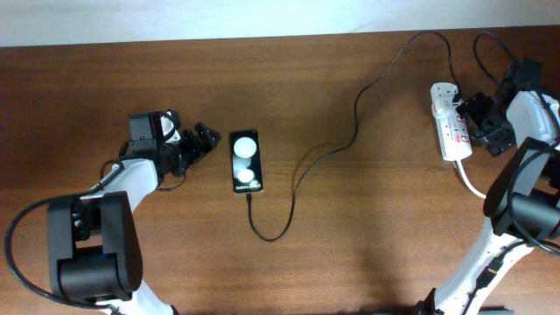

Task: Plug charger to phone and switch on socket
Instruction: 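Press the red switch on the power strip with the right gripper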

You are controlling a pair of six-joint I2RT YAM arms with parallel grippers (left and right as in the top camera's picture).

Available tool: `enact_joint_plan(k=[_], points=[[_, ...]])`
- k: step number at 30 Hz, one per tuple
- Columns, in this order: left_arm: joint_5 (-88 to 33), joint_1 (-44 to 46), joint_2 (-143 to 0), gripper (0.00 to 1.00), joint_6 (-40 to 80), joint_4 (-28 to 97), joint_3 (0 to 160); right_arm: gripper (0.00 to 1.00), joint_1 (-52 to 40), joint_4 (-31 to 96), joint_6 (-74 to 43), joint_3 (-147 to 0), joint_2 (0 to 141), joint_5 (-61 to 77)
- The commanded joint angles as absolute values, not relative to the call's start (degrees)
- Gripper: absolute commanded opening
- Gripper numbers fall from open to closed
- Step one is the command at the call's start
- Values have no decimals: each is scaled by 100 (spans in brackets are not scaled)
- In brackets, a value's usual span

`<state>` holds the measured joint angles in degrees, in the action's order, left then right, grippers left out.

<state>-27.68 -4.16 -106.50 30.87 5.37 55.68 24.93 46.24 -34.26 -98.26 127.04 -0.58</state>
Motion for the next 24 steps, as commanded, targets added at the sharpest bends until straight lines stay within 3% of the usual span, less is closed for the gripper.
enact_joint_plan(k=[1,17,22,24], points=[[-2550,-429,-10820,99,3055,655,5430,99,2320,4777,-3319,-9730,12790,425],[-2547,-429,-10820,99,3055,655,5430,98,2320,5078,-3288,-9730,13100,388],[-2550,-429,-10820,99,3055,655,5430,99,2335,5470,-1459,-9778,13076,497],[-2550,-429,-10820,99,3055,655,5430,99,2338,5424,-1225,-9810,13076,447]])
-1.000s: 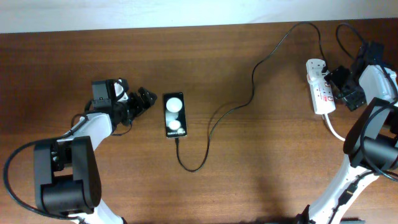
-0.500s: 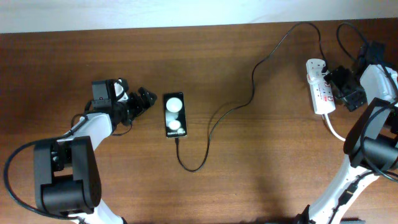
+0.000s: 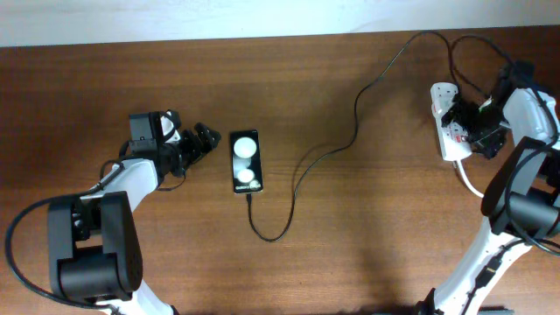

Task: Plug charger to phone and switch on socket
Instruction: 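Press the red switch on the power strip with the right gripper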

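Observation:
The black phone [image 3: 246,161] lies flat at mid-table, screen lit, with the black charger cable [image 3: 297,179] plugged into its near end and looping right and back toward the white socket strip [image 3: 447,131] at the far right. My right gripper [image 3: 462,120] sits over the strip's middle, covering part of it; whether its fingers are apart is hard to make out. Just left of the phone rests my left gripper [image 3: 204,140], fingers slightly apart, holding nothing and not touching the phone.
A white lead [image 3: 469,180] runs from the strip's near end toward the right arm's base. Black cable loops [image 3: 477,48] hang behind the strip. The arm bases stand at the front left and front right.
My right gripper has shifted left from beside the strip's right edge to over its middle. The left arm, phone and cable have not moved.

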You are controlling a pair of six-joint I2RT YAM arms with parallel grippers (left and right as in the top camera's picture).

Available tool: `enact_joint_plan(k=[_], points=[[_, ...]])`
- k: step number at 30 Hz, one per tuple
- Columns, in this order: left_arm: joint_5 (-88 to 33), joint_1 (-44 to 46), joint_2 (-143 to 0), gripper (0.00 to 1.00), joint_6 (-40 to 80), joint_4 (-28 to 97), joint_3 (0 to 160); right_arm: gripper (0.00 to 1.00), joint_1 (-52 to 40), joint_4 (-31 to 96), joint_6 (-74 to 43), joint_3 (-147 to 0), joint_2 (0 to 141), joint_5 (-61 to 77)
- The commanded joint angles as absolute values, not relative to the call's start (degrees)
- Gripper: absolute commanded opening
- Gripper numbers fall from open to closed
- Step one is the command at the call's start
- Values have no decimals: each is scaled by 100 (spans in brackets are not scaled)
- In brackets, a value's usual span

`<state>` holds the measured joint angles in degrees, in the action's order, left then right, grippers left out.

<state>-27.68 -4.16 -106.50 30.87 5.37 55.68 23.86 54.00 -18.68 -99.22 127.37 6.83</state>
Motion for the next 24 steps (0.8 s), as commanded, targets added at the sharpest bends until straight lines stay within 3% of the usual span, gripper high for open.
enact_joint_plan(k=[1,24], points=[[-2550,-429,-10820,99,3055,655,5430,99,2335,5391,-1225,-9810,13076,408],[-2550,-429,-10820,99,3055,655,5430,99,2331,5293,-1225,-9806,13076,408]])
